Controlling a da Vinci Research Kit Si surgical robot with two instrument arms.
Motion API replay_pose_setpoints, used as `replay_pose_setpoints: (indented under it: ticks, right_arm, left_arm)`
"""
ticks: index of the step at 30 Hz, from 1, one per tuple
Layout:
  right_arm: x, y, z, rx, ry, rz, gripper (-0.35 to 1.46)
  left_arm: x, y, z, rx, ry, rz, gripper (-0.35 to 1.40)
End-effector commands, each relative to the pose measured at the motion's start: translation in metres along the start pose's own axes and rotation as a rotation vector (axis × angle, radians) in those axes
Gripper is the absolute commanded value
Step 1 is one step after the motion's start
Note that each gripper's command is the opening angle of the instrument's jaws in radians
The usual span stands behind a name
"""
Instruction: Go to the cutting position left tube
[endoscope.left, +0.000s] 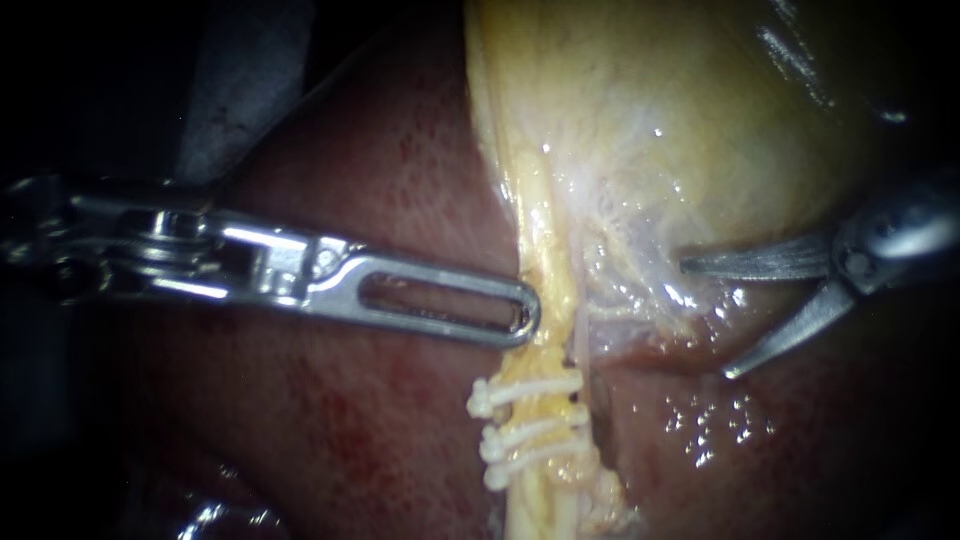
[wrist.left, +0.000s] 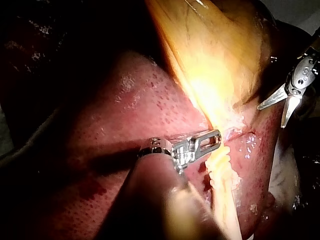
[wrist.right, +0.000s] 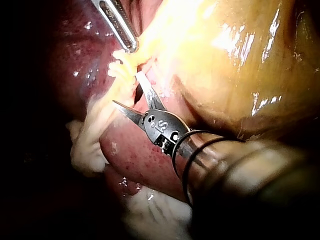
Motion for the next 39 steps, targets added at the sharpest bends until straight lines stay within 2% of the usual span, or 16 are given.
replay_pose_setpoints:
  ticks: [1,9,19,29,39]
  right_arm:
    - [0.0000,0.0000,0.0000,-0.001,0.000,0.001,1.14]
    - [0.0000,-0.0001,0.0000,-0.001,0.000,0.001,1.14]
    - [0.0000,-0.0001,0.0000,-0.003,-0.001,0.002,1.12]
    - [-0.0001,-0.0001,0.0001,-0.005,-0.001,0.002,1.10]
    - [-0.0003,-0.0002,0.0004,-0.006,-0.001,0.001,1.10]
  left_arm:
    - [0.0000,0.0000,0.0000,0.000,0.000,0.000,-0.35]
    - [0.0001,-0.0001,-0.0002,0.003,0.004,0.001,-0.35]
    - [0.0001,-0.0004,-0.0020,0.017,0.013,-0.001,-0.35]
    - [-0.0014,-0.0011,-0.0046,0.014,-0.006,-0.012,-0.35]
    - [-0.0017,-0.0011,-0.0051,0.015,-0.011,-0.014,-0.35]
